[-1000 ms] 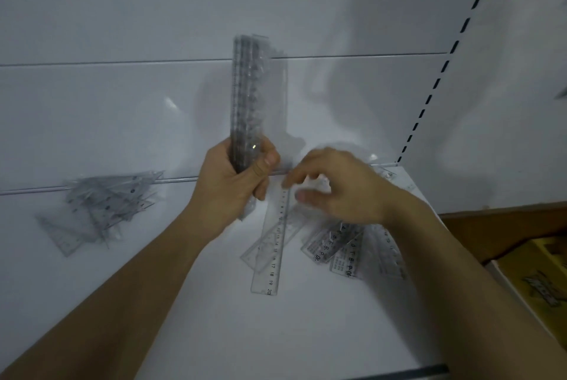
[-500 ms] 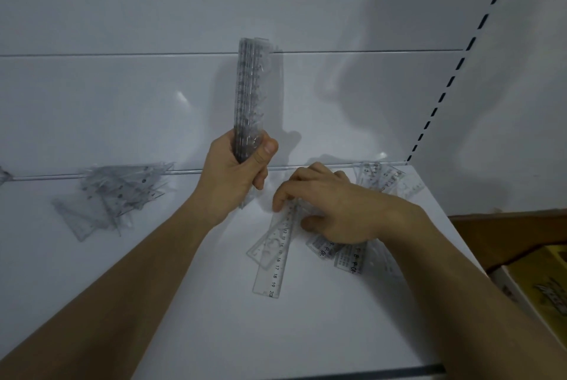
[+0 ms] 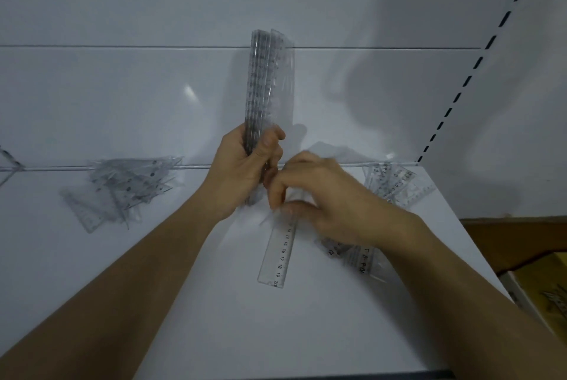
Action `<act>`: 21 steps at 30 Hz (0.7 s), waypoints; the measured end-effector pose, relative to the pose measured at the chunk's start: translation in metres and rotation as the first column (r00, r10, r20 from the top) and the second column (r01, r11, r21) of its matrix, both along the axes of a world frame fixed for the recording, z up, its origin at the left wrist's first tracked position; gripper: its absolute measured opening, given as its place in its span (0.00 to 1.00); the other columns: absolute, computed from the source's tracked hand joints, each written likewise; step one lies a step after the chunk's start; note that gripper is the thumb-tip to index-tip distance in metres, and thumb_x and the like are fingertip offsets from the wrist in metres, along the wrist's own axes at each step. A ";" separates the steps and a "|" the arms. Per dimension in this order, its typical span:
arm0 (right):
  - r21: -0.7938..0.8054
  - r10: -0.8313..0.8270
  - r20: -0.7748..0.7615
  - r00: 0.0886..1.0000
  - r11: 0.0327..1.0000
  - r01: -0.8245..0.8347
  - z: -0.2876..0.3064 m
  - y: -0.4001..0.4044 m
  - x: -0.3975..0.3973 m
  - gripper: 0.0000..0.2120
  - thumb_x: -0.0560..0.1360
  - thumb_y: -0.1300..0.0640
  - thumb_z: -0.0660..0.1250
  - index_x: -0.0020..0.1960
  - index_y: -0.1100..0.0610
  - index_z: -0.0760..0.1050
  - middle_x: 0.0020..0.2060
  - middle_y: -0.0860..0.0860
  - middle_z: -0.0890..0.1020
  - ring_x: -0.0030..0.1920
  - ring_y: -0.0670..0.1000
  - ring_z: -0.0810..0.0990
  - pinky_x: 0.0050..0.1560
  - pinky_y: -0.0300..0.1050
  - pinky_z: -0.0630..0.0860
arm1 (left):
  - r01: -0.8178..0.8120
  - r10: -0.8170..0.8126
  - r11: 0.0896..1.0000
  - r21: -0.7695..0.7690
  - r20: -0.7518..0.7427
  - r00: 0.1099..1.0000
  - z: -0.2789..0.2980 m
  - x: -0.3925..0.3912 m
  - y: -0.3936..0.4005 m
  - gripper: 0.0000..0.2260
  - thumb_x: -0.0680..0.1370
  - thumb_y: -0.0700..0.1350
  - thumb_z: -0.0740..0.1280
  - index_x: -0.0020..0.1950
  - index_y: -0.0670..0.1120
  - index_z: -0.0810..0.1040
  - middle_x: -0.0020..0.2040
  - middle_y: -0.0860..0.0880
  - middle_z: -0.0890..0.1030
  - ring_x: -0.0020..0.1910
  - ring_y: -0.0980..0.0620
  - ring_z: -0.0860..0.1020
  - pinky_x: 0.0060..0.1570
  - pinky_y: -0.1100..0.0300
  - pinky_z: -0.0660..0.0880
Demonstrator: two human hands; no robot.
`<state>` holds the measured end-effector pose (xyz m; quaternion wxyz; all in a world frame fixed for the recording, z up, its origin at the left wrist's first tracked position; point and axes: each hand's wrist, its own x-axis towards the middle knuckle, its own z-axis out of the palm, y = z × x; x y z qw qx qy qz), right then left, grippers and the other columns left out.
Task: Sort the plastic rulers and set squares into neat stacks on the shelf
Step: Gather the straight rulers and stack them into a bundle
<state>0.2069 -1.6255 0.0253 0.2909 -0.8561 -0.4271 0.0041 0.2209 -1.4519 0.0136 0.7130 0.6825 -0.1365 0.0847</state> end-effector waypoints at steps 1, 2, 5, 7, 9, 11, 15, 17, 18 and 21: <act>0.087 -0.054 0.037 0.998 0.995 0.051 0.003 -0.003 0.002 0.11 0.74 0.61 0.73 0.48 0.47 0.78 0.46 0.37 0.79 0.55 0.45 0.74 0.59 0.57 0.72 | -0.008 0.008 1.000 -0.006 0.004 1.000 0.001 -0.001 0.000 0.21 0.75 0.60 0.61 0.50 0.42 0.75 0.35 0.40 0.71 0.29 0.46 0.69 0.27 0.60 0.71; 0.175 -0.119 0.083 0.989 0.979 0.103 0.006 -0.006 0.004 0.10 0.74 0.62 0.74 0.48 0.48 0.79 0.45 0.37 0.80 0.53 0.44 0.75 0.58 0.54 0.73 | -0.021 0.021 1.000 -0.017 0.001 1.000 0.001 -0.001 0.000 0.21 0.75 0.60 0.59 0.50 0.42 0.74 0.35 0.40 0.72 0.28 0.46 0.70 0.27 0.59 0.71; 0.497 -0.331 0.117 0.936 0.836 0.234 0.016 -0.015 0.005 0.07 0.75 0.64 0.72 0.48 0.54 0.77 0.44 0.43 0.81 0.47 0.47 0.78 0.48 0.46 0.75 | -0.049 0.048 0.997 -0.060 -0.024 0.999 0.002 0.000 0.001 0.20 0.77 0.60 0.58 0.49 0.42 0.73 0.33 0.46 0.74 0.27 0.49 0.72 0.28 0.57 0.71; 0.705 -0.382 -0.015 0.924 0.651 0.281 0.022 -0.019 0.005 0.09 0.75 0.67 0.71 0.48 0.55 0.76 0.43 0.47 0.82 0.44 0.49 0.80 0.44 0.49 0.77 | -0.052 0.051 0.997 -0.062 -0.019 0.998 0.002 0.000 -0.001 0.19 0.78 0.58 0.58 0.49 0.42 0.73 0.34 0.47 0.77 0.28 0.48 0.76 0.29 0.55 0.74; 0.834 -0.379 -0.109 0.919 0.468 0.292 0.026 -0.020 0.005 0.12 0.75 0.70 0.70 0.49 0.56 0.73 0.43 0.52 0.80 0.43 0.51 0.79 0.39 0.49 0.76 | -0.043 0.040 0.995 -0.085 -0.033 0.999 0.003 -0.002 -0.004 0.18 0.78 0.57 0.58 0.50 0.41 0.71 0.39 0.45 0.81 0.33 0.45 0.82 0.34 0.53 0.79; 0.890 -0.354 -0.168 0.920 0.347 0.296 0.029 -0.021 0.005 0.11 0.77 0.70 0.69 0.50 0.58 0.71 0.43 0.59 0.77 0.41 0.58 0.77 0.36 0.47 0.75 | -0.025 0.022 0.996 -0.088 -0.039 0.999 0.002 -0.004 -0.006 0.17 0.77 0.56 0.59 0.50 0.41 0.71 0.44 0.43 0.84 0.39 0.42 0.85 0.40 0.50 0.81; 0.896 -0.283 -0.302 0.910 0.241 0.372 0.032 -0.018 0.002 0.08 0.79 0.69 0.66 0.51 0.60 0.69 0.42 0.60 0.75 0.38 0.53 0.79 0.32 0.44 0.77 | 0.024 -0.024 1.000 -0.007 0.033 0.999 -0.002 -0.009 -0.011 0.20 0.79 0.56 0.62 0.51 0.38 0.71 0.46 0.45 0.85 0.42 0.43 0.85 0.41 0.50 0.81; 0.877 -0.262 -0.368 0.892 0.221 0.427 0.032 -0.017 0.001 0.08 0.79 0.70 0.66 0.51 0.61 0.69 0.40 0.59 0.74 0.37 0.51 0.79 0.32 0.45 0.78 | 0.012 -0.019 0.997 0.080 0.080 0.997 -0.006 -0.011 -0.011 0.21 0.78 0.61 0.64 0.52 0.42 0.73 0.47 0.46 0.85 0.41 0.45 0.85 0.37 0.56 0.79; 0.867 -0.254 -0.396 0.883 0.214 0.450 0.032 -0.016 0.000 0.08 0.78 0.70 0.66 0.51 0.61 0.69 0.39 0.57 0.74 0.36 0.52 0.80 0.31 0.46 0.78 | -0.009 -0.005 0.991 0.137 0.103 0.995 -0.007 -0.011 -0.011 0.22 0.76 0.64 0.65 0.52 0.45 0.75 0.46 0.46 0.85 0.40 0.45 0.85 0.36 0.56 0.79; 0.841 -0.238 -0.441 0.866 0.228 0.491 0.030 -0.010 -0.002 0.08 0.77 0.71 0.67 0.48 0.61 0.71 0.35 0.55 0.74 0.36 0.53 0.80 0.32 0.46 0.80 | -0.090 0.027 0.935 0.343 0.185 0.982 -0.011 -0.012 -0.010 0.23 0.75 0.68 0.65 0.52 0.48 0.75 0.39 0.48 0.83 0.35 0.45 0.83 0.33 0.46 0.79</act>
